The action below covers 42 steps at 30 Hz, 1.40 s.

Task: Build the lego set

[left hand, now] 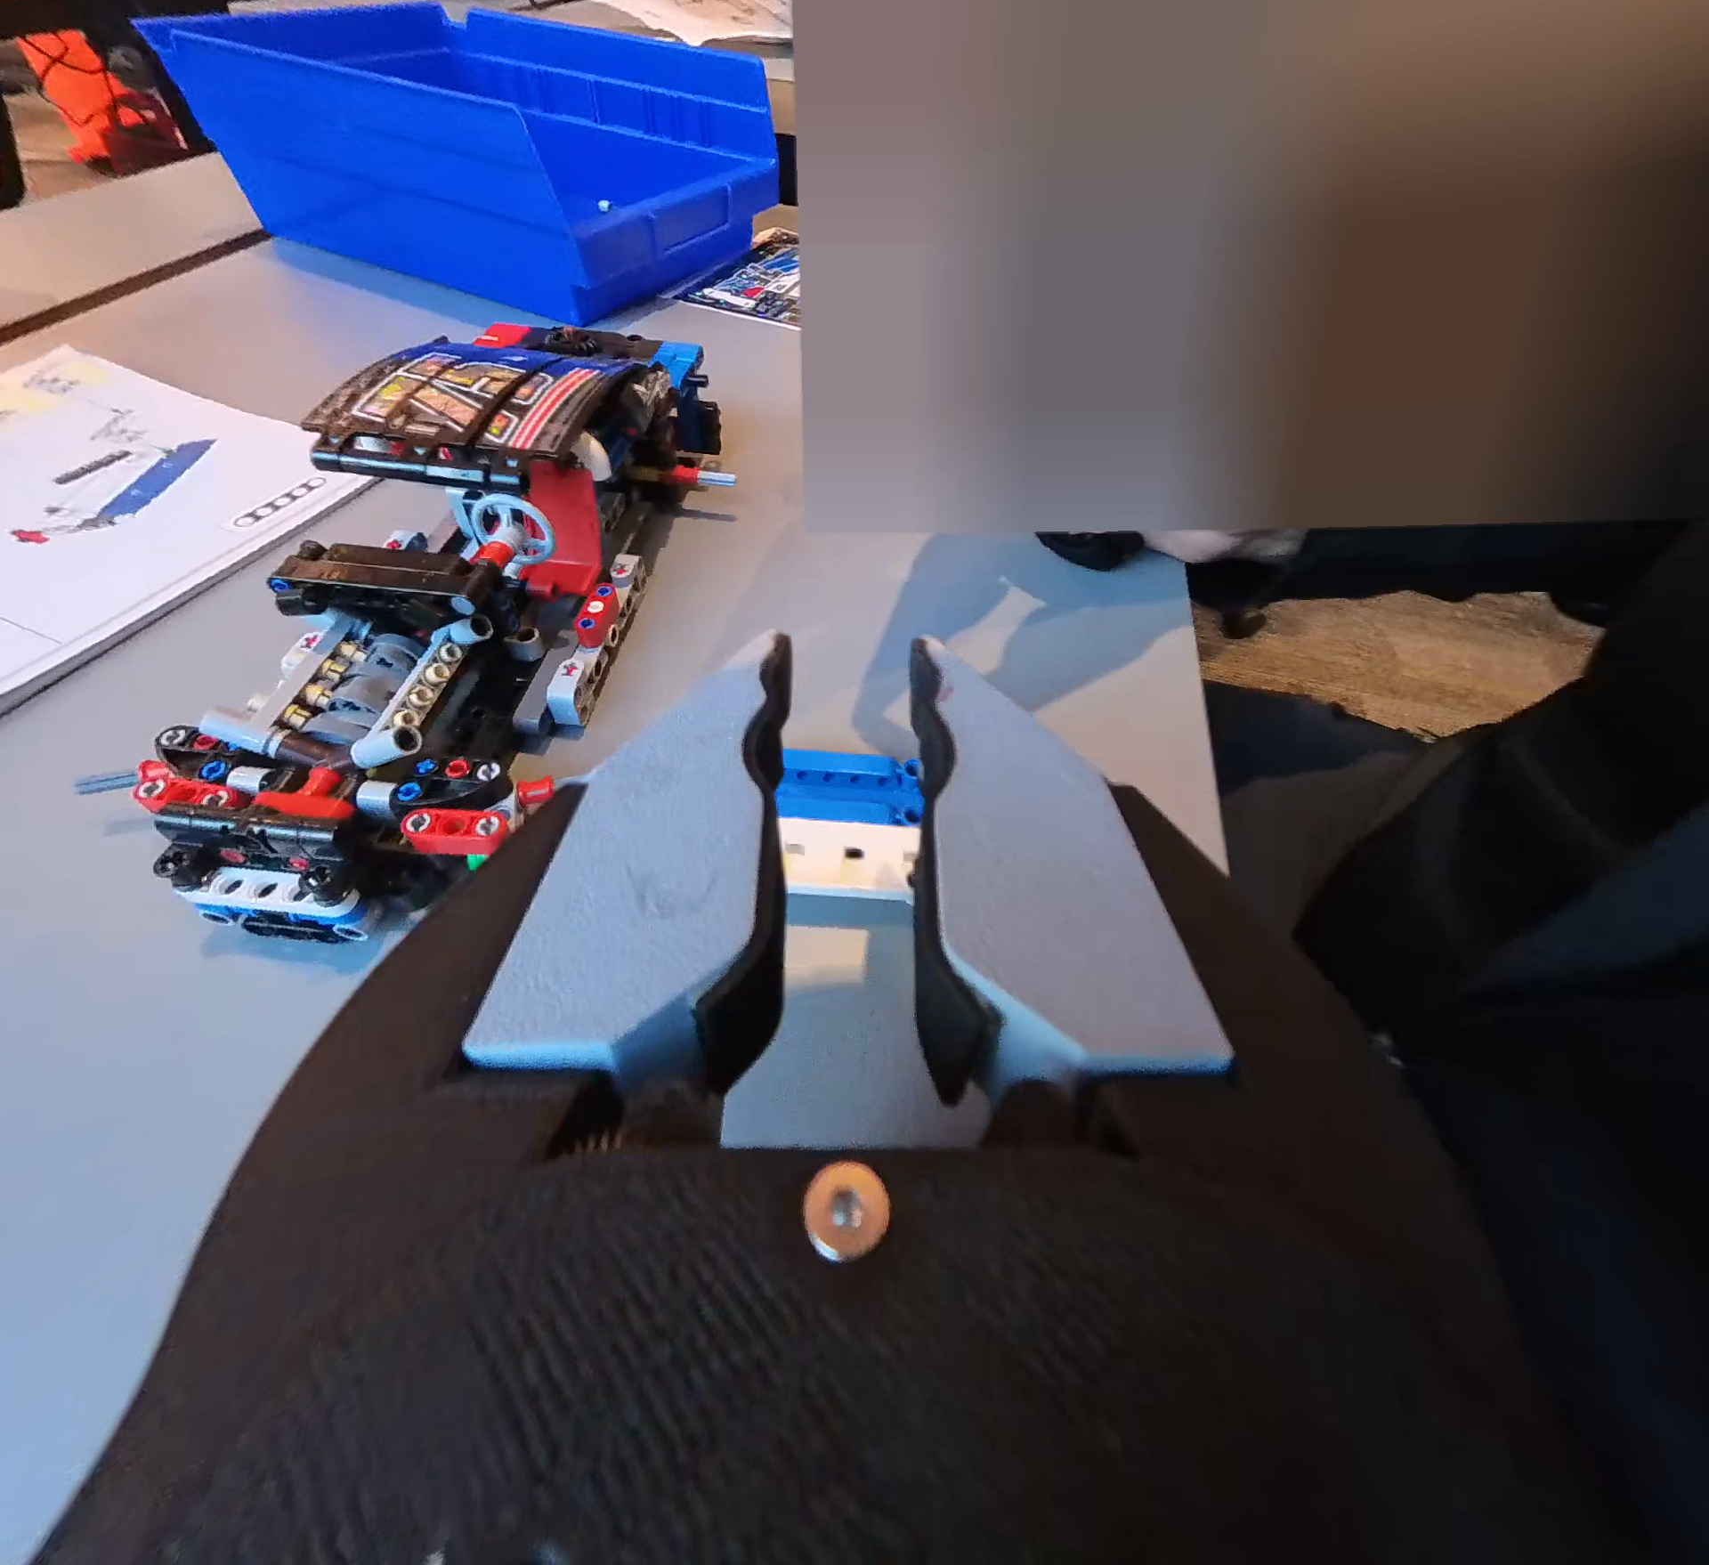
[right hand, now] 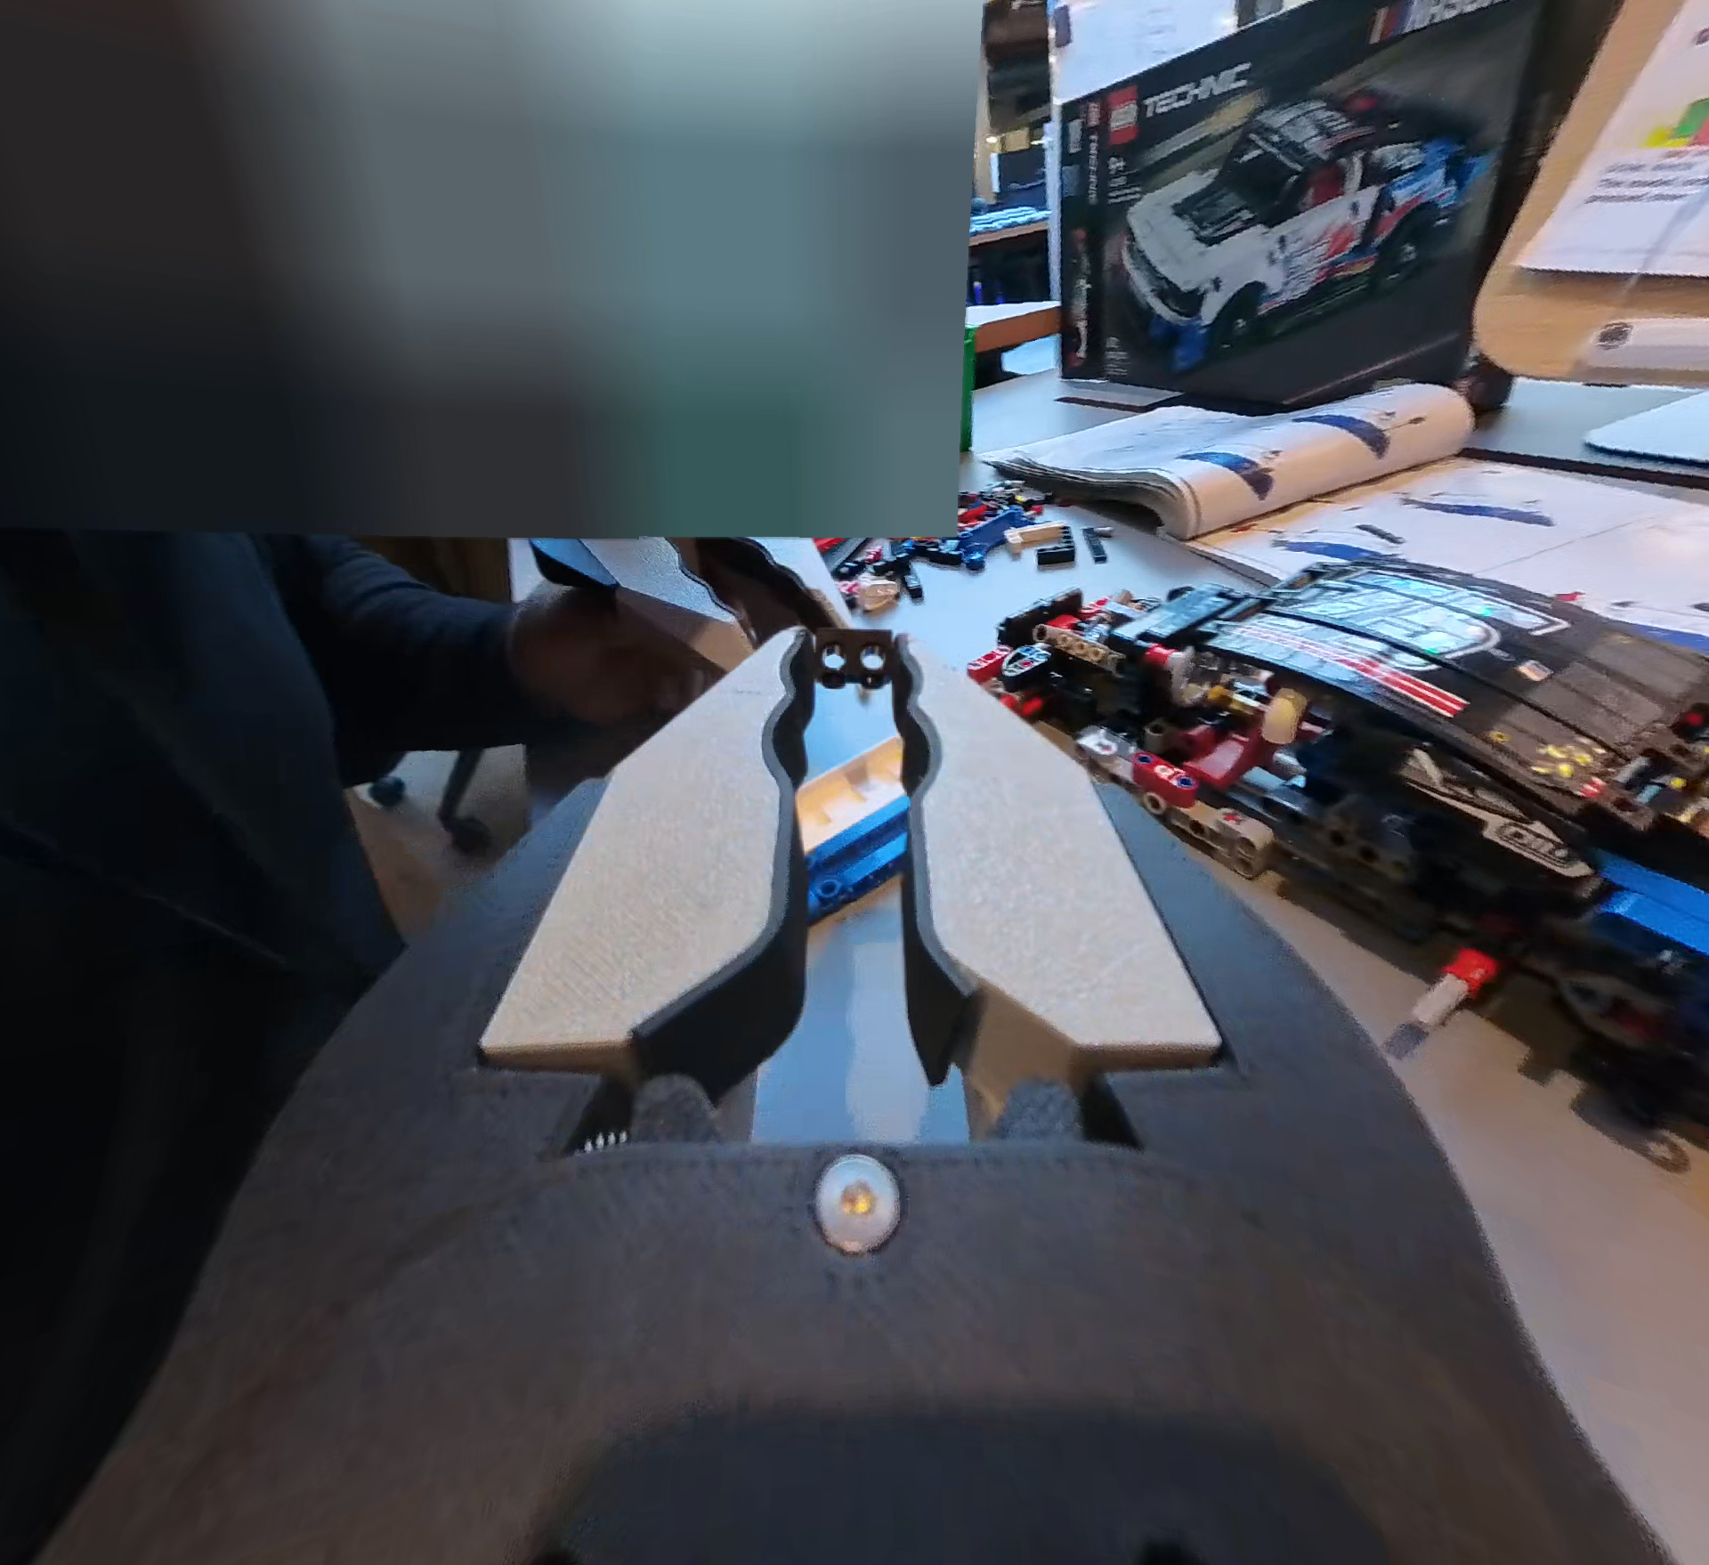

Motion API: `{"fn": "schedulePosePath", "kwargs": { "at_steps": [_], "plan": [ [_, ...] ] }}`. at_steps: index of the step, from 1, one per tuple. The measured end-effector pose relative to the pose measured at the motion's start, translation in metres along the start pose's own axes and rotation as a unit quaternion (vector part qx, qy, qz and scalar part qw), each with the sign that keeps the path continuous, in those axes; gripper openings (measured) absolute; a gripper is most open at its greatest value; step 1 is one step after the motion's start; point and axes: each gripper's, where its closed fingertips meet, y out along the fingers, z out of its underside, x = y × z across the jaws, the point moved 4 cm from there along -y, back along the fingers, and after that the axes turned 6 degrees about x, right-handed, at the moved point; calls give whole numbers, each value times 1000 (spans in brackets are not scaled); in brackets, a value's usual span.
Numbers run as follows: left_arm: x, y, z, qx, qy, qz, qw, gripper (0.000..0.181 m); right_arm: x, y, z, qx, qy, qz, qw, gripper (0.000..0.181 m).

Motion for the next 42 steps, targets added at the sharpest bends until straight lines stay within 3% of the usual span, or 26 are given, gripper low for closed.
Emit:
{"fn": "schedulePosePath", "kwargs": {
  "at_steps": [17, 25, 28, 30, 37, 42],
  "plan": [
    [9, 3, 1, 7, -31, -19, 999, 18, 9, 9, 10, 55, -147, 115, 981, 14],
    [-5, 7, -14, 3, -190, 144, 971, 30, 10, 13, 7, 92, -288, 216, 929, 14],
    [-7, 5, -25, -5, -225, 182, 957, 31, 15, 14, 5, 93, -345, 246, 901, 14],
    [-10, 6, -33, -9, -237, 207, 949, 32, 20, 18, 7, 96, -353, 247, 897, 14],
    [-15, 25, -25, 42, -237, 209, 948, 35, 27, 25, 18, 108, -373, 252, 887, 14],
    [-19, 32, -19, 68, -231, 208, 948, 7, 35, 28, 21, 107, -397, 244, 878, 14]
  ]
}}
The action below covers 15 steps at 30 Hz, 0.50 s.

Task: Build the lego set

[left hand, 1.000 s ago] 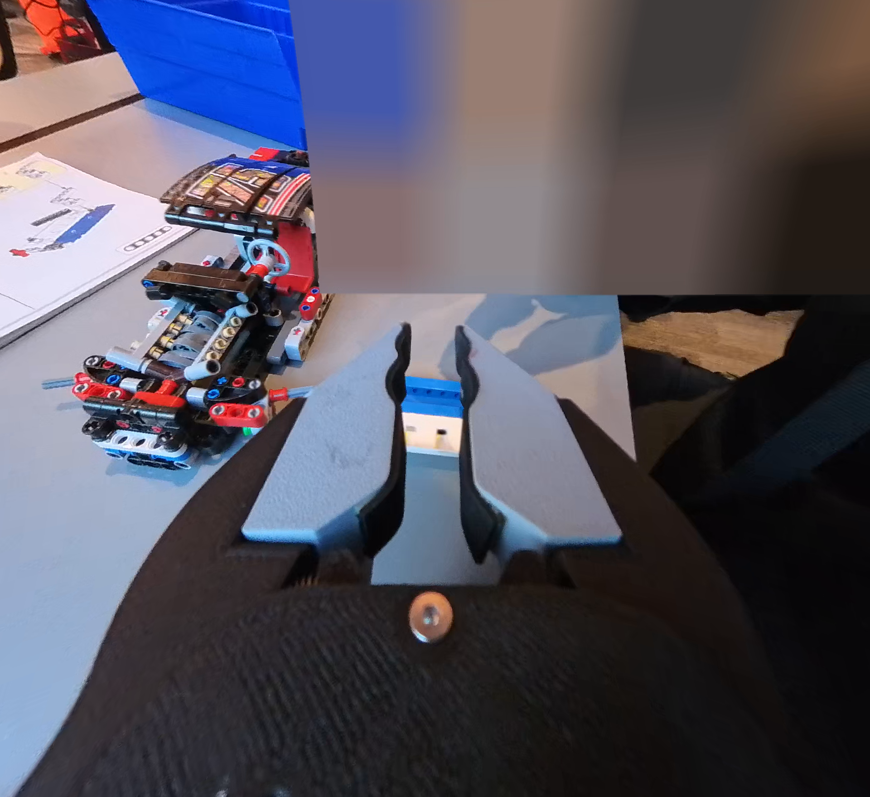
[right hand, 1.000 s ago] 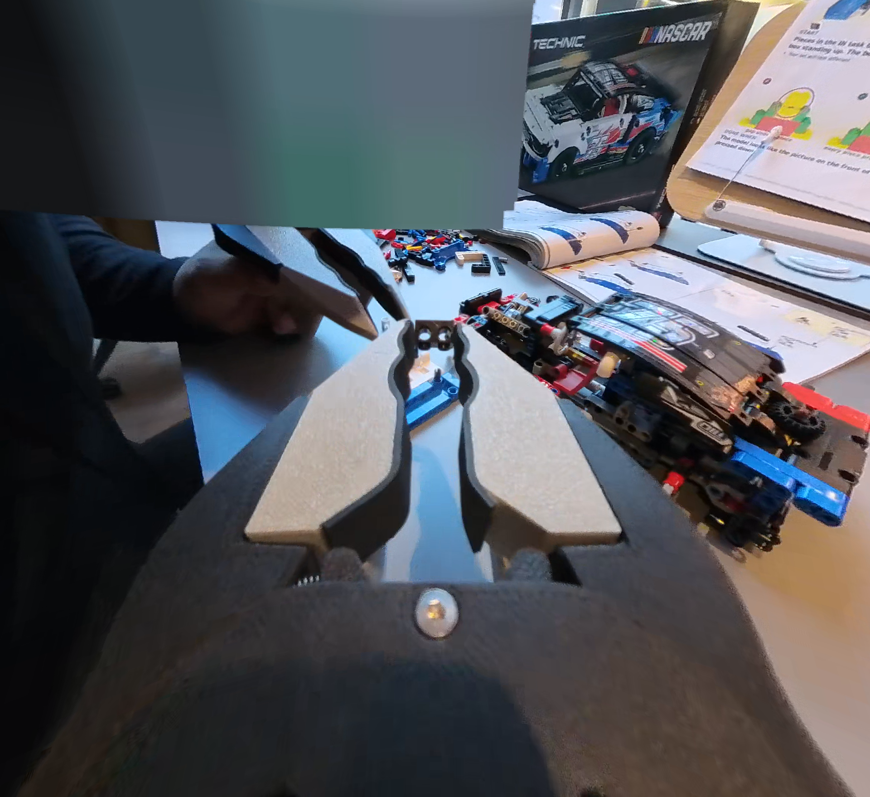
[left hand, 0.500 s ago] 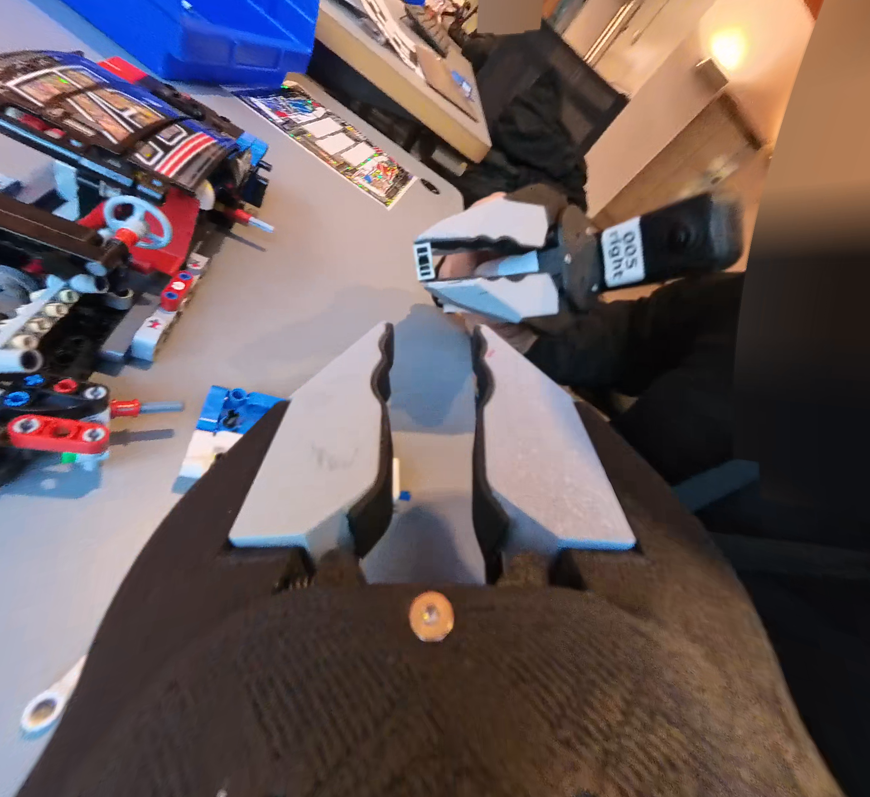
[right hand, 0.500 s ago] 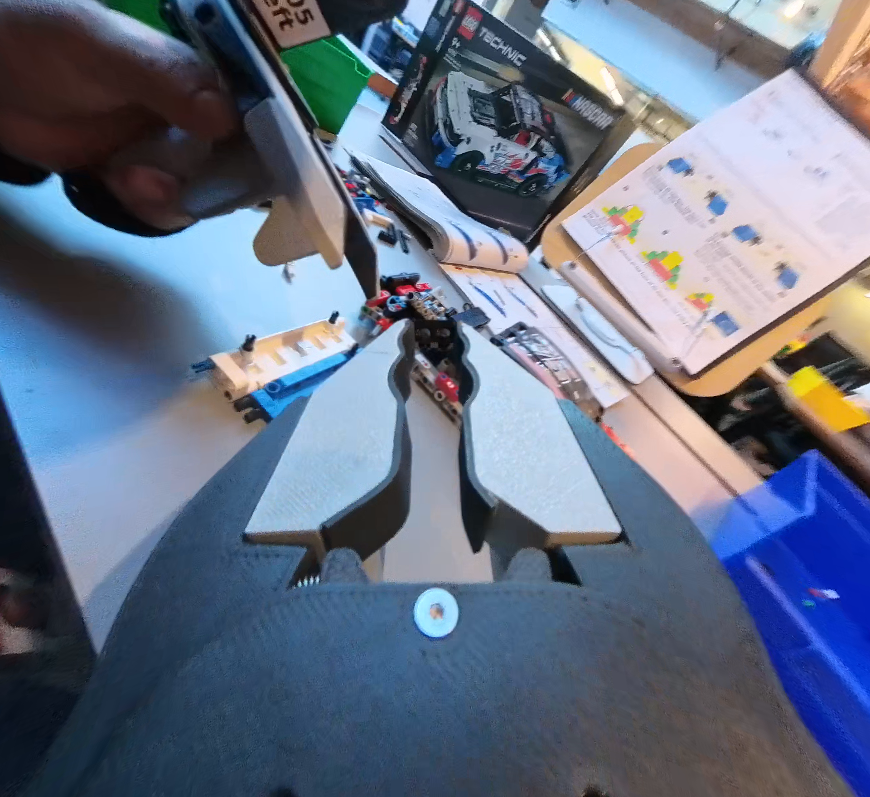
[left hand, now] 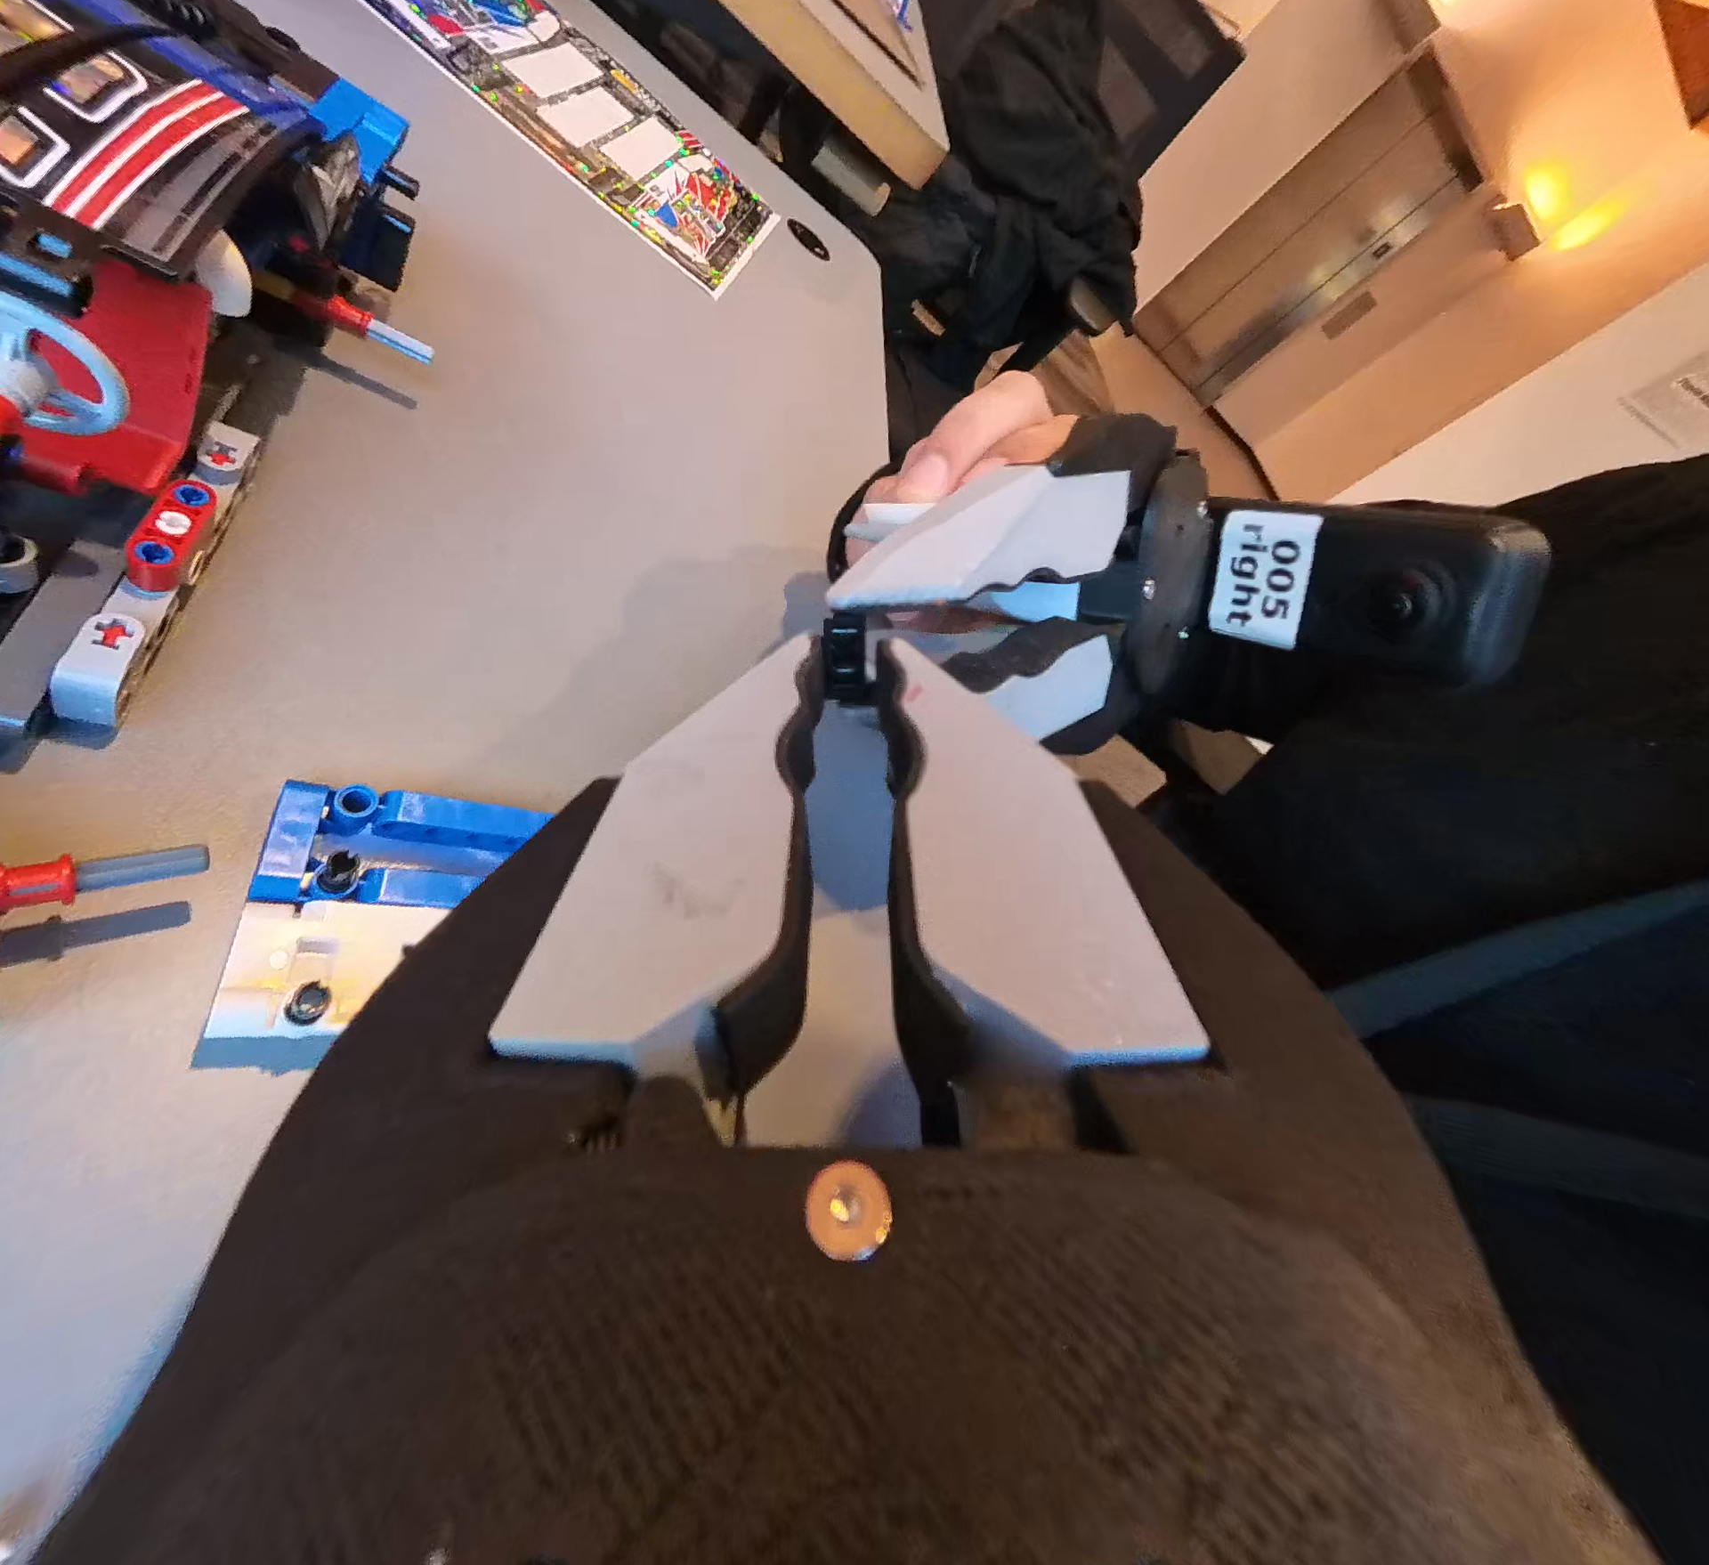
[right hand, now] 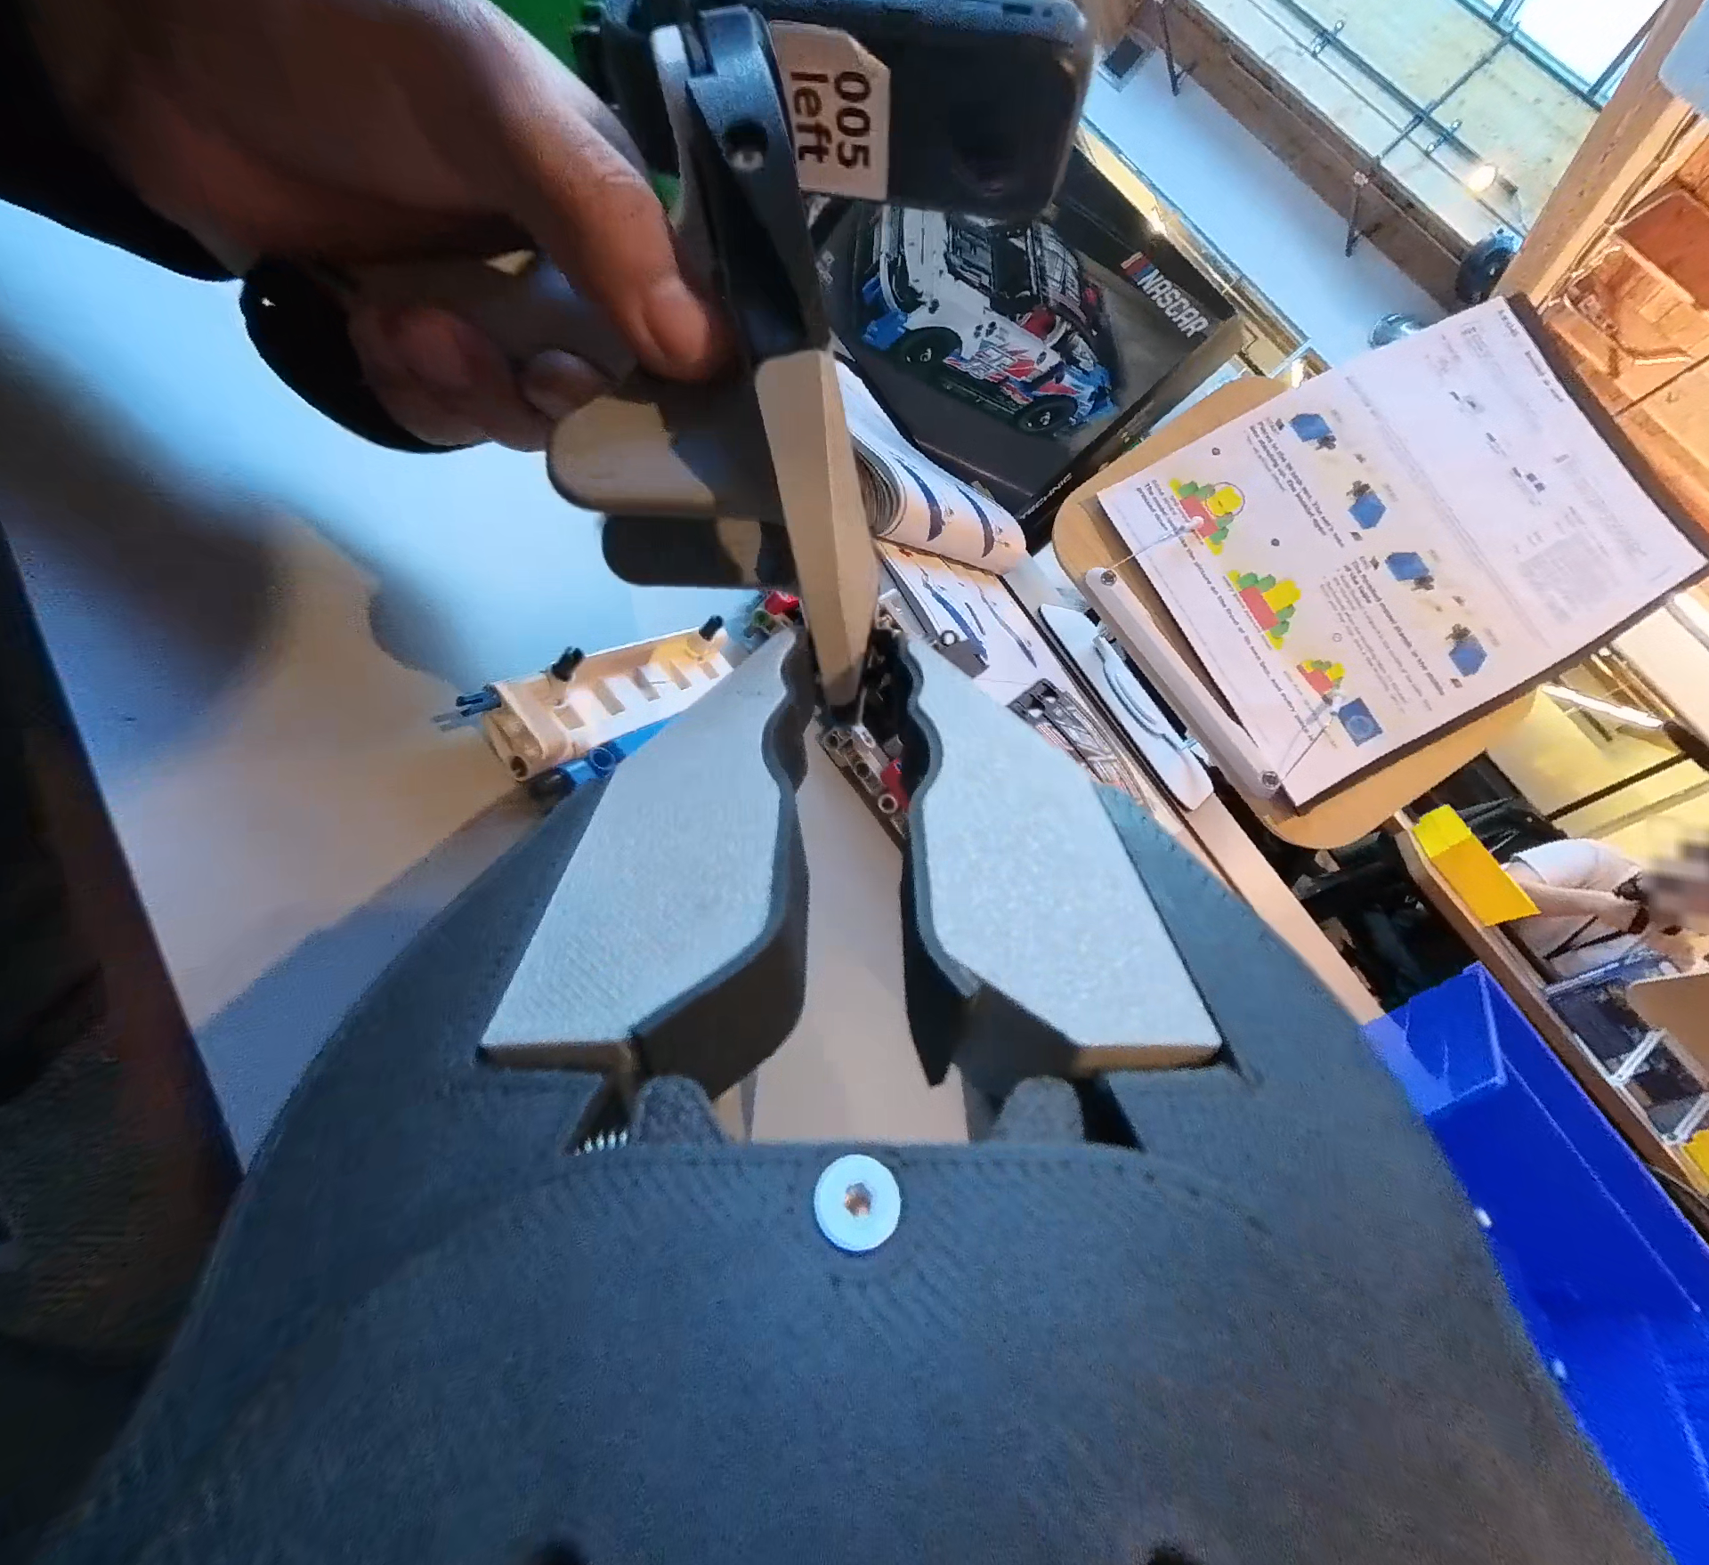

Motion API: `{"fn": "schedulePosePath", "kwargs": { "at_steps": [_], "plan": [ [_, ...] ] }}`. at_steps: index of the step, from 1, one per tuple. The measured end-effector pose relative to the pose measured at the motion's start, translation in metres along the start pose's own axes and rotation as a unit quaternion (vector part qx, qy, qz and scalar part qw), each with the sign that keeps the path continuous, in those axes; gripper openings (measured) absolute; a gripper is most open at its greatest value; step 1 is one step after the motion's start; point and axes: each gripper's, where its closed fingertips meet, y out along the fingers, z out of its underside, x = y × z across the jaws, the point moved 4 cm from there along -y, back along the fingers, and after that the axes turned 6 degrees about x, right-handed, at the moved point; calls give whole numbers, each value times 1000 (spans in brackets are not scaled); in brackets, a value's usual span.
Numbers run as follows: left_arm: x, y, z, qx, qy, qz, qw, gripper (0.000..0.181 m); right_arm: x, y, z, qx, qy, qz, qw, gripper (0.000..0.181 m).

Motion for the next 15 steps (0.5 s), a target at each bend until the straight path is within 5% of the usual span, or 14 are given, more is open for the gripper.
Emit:
{"fn": "schedulePosePath", "kwargs": {
  "at_steps": [15],
  "plan": [
    [22, 10, 7, 88, 48, -178, 979, 4, 11, 12, 23, 83, -20, -17, 996, 14]
  ]
}}
